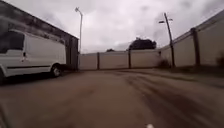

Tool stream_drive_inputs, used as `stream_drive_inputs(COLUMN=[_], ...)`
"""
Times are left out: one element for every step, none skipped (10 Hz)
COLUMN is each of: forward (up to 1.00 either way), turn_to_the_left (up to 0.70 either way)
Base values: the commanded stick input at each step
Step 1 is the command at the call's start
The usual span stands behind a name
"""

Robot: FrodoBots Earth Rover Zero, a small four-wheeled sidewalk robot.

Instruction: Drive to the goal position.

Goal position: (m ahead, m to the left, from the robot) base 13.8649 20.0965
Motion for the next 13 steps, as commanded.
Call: stream_drive_inputs(forward=[0.70,0.70,0.70,0.70,0.70,0.70,0.70,0.70,0.70,0.70,0.70,0.70,0.70], turn_to_the_left=[0.00,0.00,0.00,0.00,0.00,0.00,0.00,0.00,0.00,0.00,0.00,0.00,0.00])
